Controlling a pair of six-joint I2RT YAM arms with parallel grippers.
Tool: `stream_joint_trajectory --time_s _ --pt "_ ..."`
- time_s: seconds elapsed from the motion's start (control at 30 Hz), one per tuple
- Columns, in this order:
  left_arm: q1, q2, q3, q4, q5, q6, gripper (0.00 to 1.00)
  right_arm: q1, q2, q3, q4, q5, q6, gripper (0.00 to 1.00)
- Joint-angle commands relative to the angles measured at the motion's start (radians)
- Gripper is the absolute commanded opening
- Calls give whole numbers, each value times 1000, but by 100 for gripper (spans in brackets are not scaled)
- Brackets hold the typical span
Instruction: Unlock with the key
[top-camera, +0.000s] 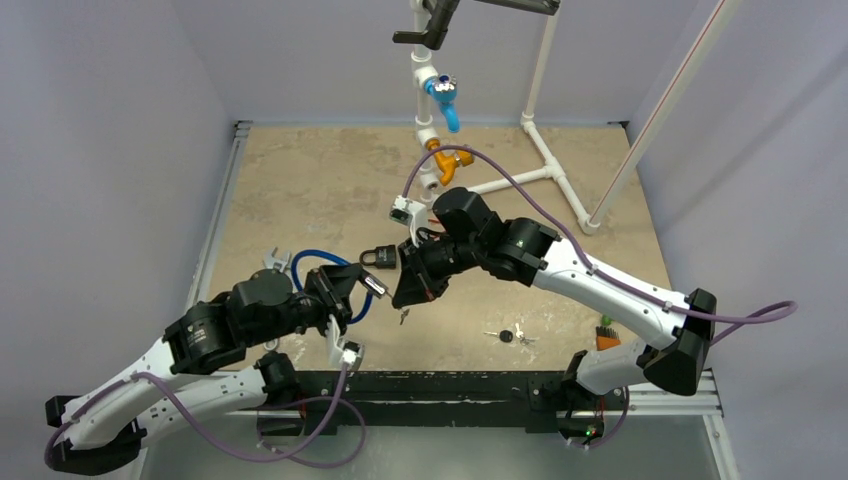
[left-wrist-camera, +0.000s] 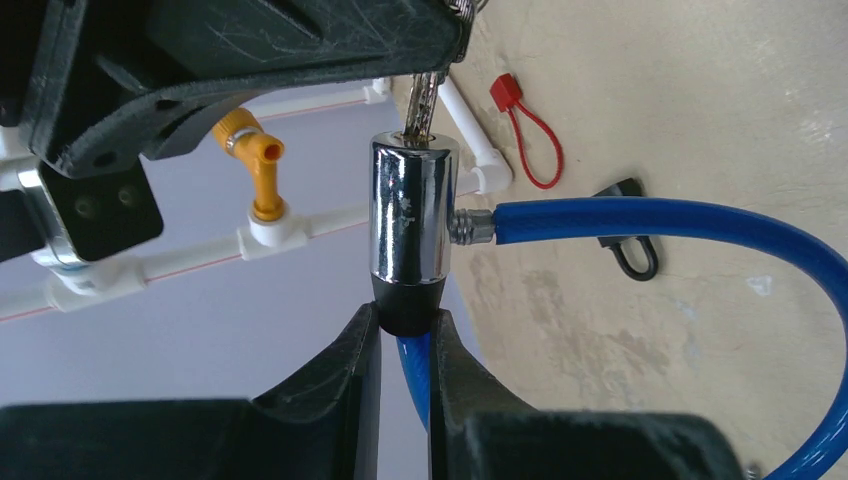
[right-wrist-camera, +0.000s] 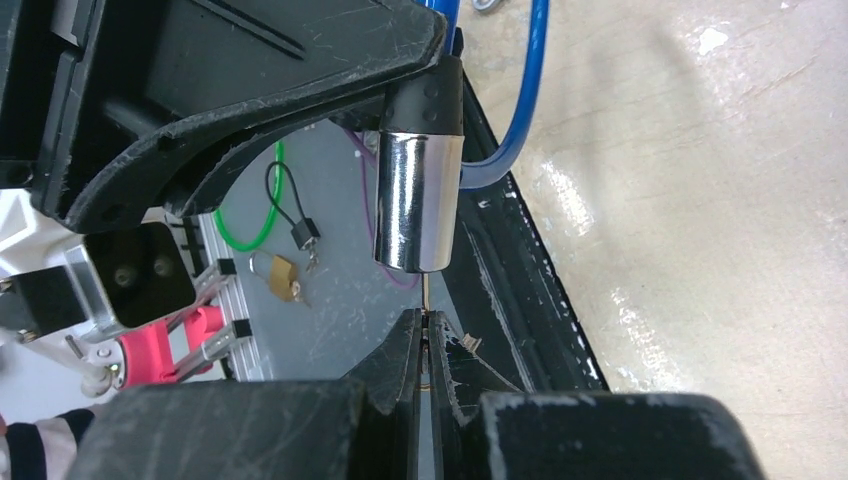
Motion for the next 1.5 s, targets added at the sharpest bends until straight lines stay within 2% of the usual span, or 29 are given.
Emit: stream_joint_trajectory --time_s 0.0,0.2,0.77,1.17,1.47 --pt "-63 -49 -53 161 15 185 0 2 -25 -7 83 -25 5 0" --pt "-115 -56 -77 163 -25 231 0 2 -30 3 29 -30 -19 0" --pt "-121 -97 -110 158 -26 270 0 1 -39 -6 -50 -46 -92 0" --pt "-121 -150 -169 143 58 372 0 23 -39 50 -115 -30 -126 0" --pt "-121 -125 -162 137 97 363 0 58 -18 106 -145 -4 -168 0"
